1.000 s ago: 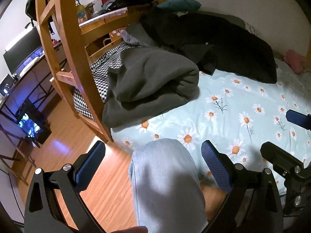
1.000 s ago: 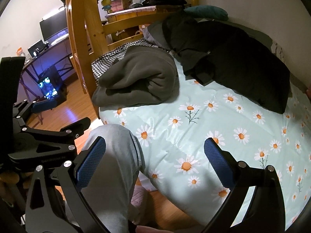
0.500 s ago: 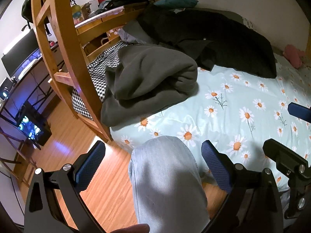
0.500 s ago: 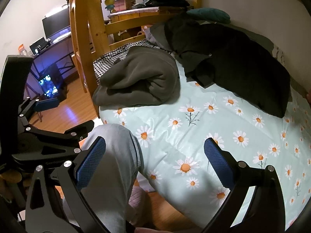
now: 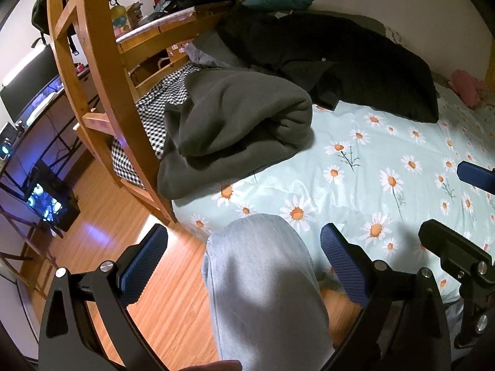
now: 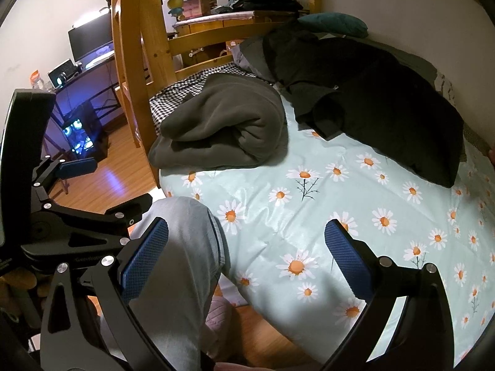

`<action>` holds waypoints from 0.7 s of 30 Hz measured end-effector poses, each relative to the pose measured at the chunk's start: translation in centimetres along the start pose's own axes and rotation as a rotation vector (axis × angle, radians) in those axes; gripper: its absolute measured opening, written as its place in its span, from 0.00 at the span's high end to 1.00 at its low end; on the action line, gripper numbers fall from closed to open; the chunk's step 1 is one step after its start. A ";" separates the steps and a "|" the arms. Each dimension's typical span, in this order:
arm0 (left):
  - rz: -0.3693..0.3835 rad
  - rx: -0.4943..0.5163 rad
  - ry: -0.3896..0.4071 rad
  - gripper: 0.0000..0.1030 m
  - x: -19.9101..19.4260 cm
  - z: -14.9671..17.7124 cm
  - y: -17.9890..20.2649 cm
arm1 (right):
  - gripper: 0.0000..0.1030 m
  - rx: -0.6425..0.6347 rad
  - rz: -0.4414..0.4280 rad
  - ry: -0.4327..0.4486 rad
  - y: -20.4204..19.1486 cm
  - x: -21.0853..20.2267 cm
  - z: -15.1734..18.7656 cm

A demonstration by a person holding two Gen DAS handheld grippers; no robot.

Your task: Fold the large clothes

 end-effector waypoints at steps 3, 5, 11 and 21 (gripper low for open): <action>0.002 0.003 -0.005 0.06 0.1 0.1 0.0 | 0.03 0.004 -0.002 0.003 0.0 0.0 0.0; 0.001 0.007 -0.004 0.06 0.0 0.1 0.1 | 0.03 0.004 -0.006 0.005 -0.1 0.0 -0.1; 0.003 0.013 -0.004 0.06 0.1 0.2 0.1 | 0.03 0.003 -0.004 0.007 -0.2 0.0 0.0; 0.000 0.008 -0.006 0.06 0.3 0.2 -0.1 | 0.03 -0.005 -0.007 0.011 -0.4 -0.1 0.0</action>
Point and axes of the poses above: each gripper's, at about its wrist camera, not at the fingertips, and x roughly the way its jaws point, y to its right, z to its underside, the point moved 10 cm from there along x, roughly the way its jaws point, and after that the axes turned 10 degrees about y, right-handed, at the moved point
